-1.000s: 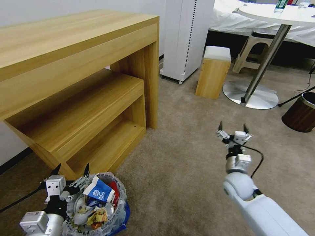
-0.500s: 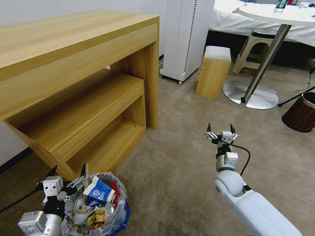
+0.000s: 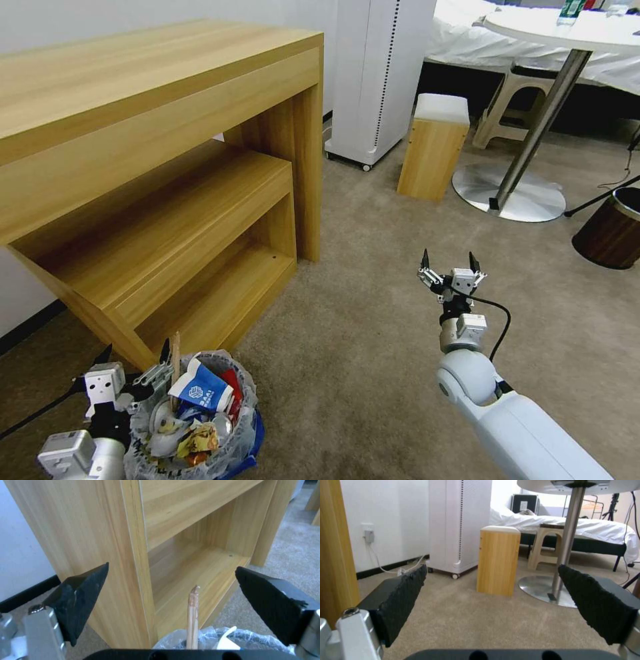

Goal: Pick up the trash bin and place the garbage on the floor into it.

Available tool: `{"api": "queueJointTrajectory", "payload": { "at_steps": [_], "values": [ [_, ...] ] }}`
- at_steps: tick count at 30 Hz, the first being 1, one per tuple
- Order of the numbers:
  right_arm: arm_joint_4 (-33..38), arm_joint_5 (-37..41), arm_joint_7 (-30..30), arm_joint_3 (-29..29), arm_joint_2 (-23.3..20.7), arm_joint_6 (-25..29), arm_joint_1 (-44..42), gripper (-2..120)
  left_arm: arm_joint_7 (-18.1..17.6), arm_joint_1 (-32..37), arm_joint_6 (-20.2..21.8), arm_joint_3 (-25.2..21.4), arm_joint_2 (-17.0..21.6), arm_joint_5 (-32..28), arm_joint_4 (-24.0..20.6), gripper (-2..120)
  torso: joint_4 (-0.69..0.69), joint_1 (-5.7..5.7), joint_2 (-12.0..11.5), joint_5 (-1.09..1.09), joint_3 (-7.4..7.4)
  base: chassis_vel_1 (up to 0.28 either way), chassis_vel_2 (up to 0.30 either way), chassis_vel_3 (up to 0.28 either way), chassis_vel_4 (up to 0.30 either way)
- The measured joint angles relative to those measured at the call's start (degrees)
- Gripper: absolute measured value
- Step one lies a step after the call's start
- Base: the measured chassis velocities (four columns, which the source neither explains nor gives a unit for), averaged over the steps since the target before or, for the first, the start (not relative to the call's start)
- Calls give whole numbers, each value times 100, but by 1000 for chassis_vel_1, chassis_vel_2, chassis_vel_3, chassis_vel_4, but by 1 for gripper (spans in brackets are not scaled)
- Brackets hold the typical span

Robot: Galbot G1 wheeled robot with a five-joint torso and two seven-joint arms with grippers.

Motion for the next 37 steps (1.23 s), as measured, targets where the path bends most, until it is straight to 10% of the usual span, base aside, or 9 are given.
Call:
{"api": "queueJointTrajectory", "payload": {
  "at_steps": [37],
  "values": [
    [-1, 7, -8, 4, -3, 10, 1, 100, 3, 3, 1, 0, 5, 0, 0, 100, 0, 0, 0, 0, 0, 0, 0, 0, 0]
  ]
}}
